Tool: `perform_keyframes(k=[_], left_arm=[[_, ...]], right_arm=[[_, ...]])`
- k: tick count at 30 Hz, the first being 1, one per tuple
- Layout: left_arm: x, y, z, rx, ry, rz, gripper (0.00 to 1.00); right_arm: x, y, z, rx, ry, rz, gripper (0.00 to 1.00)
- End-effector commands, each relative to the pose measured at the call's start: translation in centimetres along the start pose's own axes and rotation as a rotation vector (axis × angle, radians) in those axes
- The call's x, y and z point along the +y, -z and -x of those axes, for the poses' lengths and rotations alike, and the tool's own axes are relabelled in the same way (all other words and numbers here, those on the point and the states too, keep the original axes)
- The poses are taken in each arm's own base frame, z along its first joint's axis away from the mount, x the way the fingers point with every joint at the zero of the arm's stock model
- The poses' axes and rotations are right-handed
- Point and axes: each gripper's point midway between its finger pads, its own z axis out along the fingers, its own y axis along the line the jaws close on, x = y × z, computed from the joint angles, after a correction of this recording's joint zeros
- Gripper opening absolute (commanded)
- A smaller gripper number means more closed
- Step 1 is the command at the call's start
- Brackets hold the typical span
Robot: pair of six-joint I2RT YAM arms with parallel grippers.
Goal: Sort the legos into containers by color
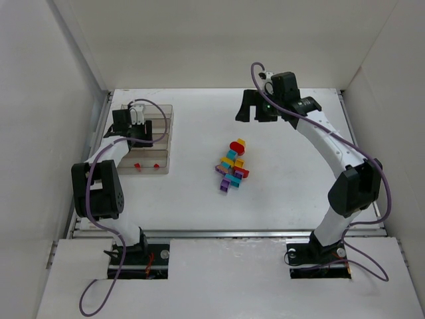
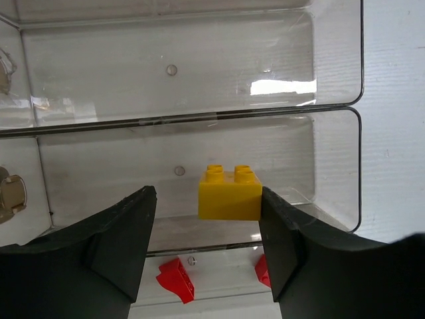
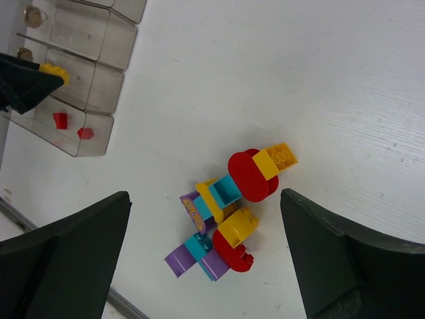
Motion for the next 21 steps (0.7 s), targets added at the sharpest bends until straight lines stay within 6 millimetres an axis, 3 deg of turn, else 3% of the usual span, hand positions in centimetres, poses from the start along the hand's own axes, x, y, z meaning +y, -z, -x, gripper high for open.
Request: perform_keyframes(k=[1, 4, 8, 11, 13, 17, 19, 21], left_arm=[[0.2, 1.2, 1.0, -0.042, 0.0, 0.015, 0.59], [0.3, 1.1, 1.3, -0.04, 0.0, 0.015, 0.63], [0.3, 1.4, 1.5, -0.049, -0.011, 0.016, 0.6], [-0.3, 1.4, 2.0, -0.059, -0.019, -0.001, 0.26], [-0.2, 1.5, 2.4, -0.067, -0.03, 0.001, 0.18], [-0.2, 1.9, 3.2, -0.087, -0.033, 0.002, 0.32], [-0.2, 1.9, 2.9, -0.077, -0.04, 0.002, 0.47], [-0.2, 2.2, 3.2, -0.087, -0.042, 0.003, 0.49]], right_arm=[[-0.4, 0.2, 0.7, -0.018, 0.02, -0.016, 1.0], [-0.4, 0.4, 0.5, -0.017, 0.02, -0.017, 1.0], [-0.6, 1.1, 0.8, -0.03, 0.017, -0.02, 1.0], [-0.7, 0.9, 0.6, -0.029, 0.017, -0.021, 1.0], [-0.6, 1.1, 0.4, -0.029, 0.017, -0.021, 1.0], [-0.6, 1.1, 0.4, -0.029, 0.017, -0.021, 1.0], [-0.8, 0.9, 0.1, -0.02, 0.014, -0.023, 1.0], [-0.8, 0.9, 0.1, -0.02, 0.014, -0.023, 1.0]])
